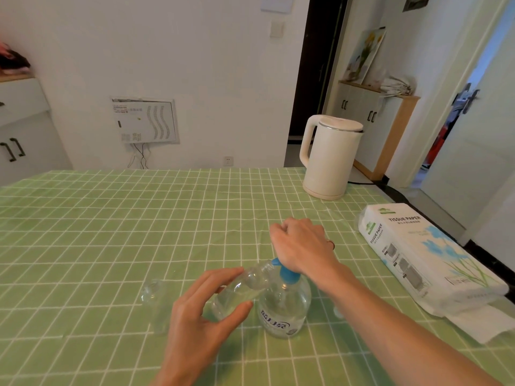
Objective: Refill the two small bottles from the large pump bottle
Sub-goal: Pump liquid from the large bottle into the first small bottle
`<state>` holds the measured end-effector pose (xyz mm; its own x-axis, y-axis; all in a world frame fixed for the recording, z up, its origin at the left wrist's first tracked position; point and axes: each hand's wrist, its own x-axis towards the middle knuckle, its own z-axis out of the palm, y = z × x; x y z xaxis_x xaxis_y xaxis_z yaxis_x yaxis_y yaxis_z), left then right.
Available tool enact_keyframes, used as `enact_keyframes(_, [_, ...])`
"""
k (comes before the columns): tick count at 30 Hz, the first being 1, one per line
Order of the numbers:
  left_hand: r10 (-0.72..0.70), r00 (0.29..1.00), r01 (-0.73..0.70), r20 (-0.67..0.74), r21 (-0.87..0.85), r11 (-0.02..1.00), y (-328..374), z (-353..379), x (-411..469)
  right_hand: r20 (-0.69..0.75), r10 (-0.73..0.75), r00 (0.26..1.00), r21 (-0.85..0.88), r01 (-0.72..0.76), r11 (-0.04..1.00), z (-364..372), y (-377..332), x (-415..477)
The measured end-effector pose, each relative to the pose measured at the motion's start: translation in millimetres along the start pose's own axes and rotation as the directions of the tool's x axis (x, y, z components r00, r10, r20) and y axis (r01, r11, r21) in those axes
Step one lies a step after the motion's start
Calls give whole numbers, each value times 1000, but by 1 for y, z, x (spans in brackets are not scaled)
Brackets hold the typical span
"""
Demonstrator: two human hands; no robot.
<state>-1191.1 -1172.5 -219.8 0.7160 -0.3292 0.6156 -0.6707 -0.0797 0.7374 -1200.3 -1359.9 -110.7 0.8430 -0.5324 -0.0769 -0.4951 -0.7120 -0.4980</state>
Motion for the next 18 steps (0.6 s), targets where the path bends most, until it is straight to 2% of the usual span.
enact_keyframes(8, [-19,1000,19,7,-4,1000,-3,1,-1,-6,15,1000,34,-15,999,2,1,4])
enact_keyframes(18, [-16,1000,16,13,-15,1000,-2,1,-2,-8,1,1000,-8,-1,1000,0,1,3])
